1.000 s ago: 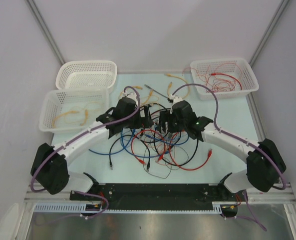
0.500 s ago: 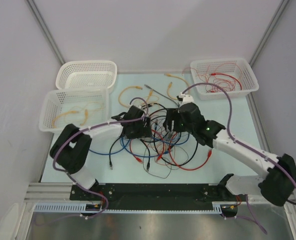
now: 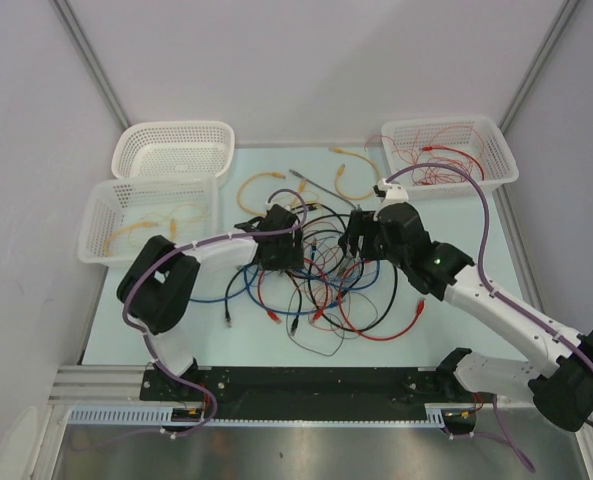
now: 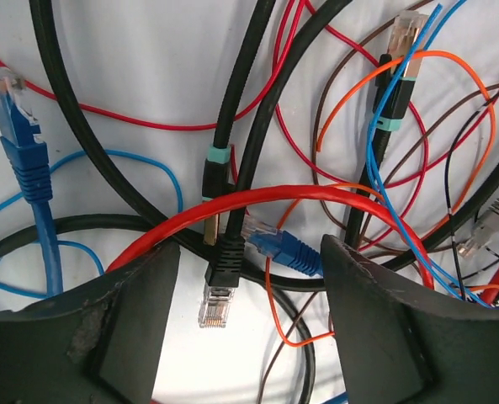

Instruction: Untangle the cables

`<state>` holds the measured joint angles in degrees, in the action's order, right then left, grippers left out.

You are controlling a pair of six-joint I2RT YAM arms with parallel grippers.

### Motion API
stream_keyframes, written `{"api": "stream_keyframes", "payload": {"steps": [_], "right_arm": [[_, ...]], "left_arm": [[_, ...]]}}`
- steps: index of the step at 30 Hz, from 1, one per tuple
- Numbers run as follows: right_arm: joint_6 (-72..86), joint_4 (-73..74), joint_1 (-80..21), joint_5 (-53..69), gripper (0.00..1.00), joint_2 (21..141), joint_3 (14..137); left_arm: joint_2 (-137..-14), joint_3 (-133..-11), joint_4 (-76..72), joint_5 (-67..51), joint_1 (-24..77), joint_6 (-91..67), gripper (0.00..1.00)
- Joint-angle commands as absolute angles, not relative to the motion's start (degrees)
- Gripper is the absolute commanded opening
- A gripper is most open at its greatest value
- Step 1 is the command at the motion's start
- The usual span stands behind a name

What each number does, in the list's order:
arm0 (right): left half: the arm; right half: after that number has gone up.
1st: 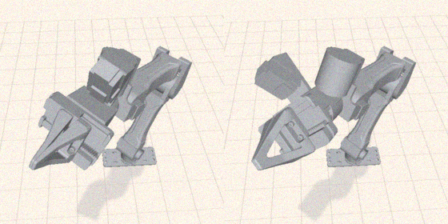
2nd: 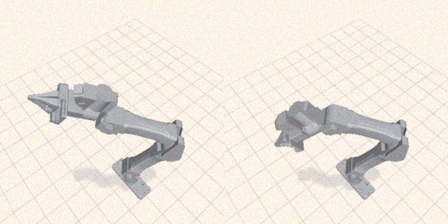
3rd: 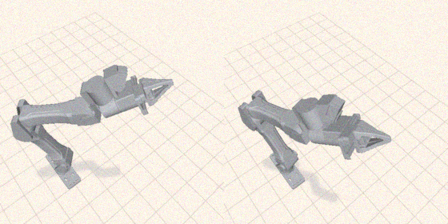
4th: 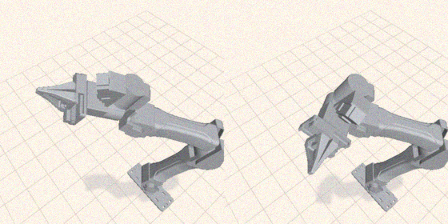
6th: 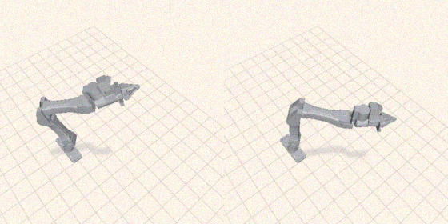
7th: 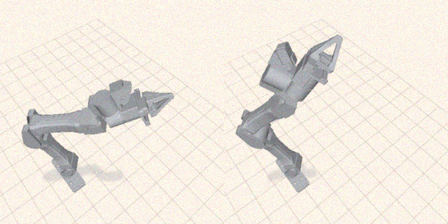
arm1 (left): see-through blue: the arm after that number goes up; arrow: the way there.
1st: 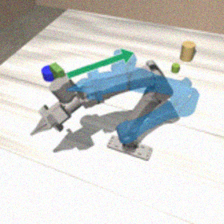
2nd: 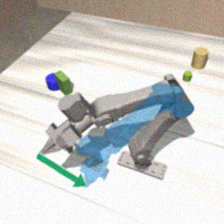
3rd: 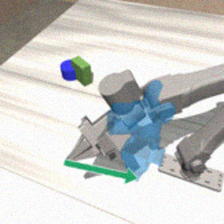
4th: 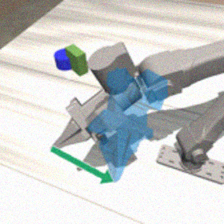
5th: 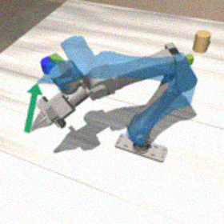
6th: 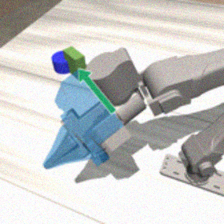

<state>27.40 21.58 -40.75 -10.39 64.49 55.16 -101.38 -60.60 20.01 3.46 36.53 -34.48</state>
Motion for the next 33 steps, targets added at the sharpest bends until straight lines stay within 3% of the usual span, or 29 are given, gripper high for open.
{"api": "stream_keyframes", "payload": {"steps": [1, 2, 5, 6, 10, 16, 22, 33], "right_arm": [[27.9, 20.2, -40.6, -9.2, 0.76, 62.8, 55.3], [27.9, 20.4, -40.5, -9.1, 0.76, 62.2, 55.3], [27.6, 21.4, -40.5, -9.8, 0.76, 60.3, 55.3], [27.5, 22.1, -40.4, -10.2, 0.76, 59.6, 55.3], [27.7, 23.6, -40.5, -10.7, 0.76, 58.2, 55.3], [28.0, 23.6, -40.5, -10.2, 0.76, 56.9, 55.3], [28.6, 21.5, -40.5, -8.4, 0.76, 57.1, 55.3], [28.7, 10.4, -39.7, 5.9, 0.76, 59.8, 55.3]], "left_arm": [[-106.1, -61.1, 19.9, 6.6, 37.4, -33.1, 0.74], [-106.6, -61.1, 20.4, 6.8, 37.5, -32.9, 0.72], [-107.6, -60.6, 20.0, 7.2, 37.5, -33.1, 0.49], [-107.5, -60.3, 20.0, 7.4, 37.8, -33.2, 0.32], [-105.9, -60.2, 21.4, 8.9, 38.1, -33.5, 0.02], [-93.0, -59.4, 23.1, 9.0, 38.1, -33.1, 0.0], [-75.8, -58.6, 21.0, 1.2, 38.1, -32.1, 0.0], [-68.6, -66.4, 24.3, -2.6, 38.0, -29.6, 0.0]]}}
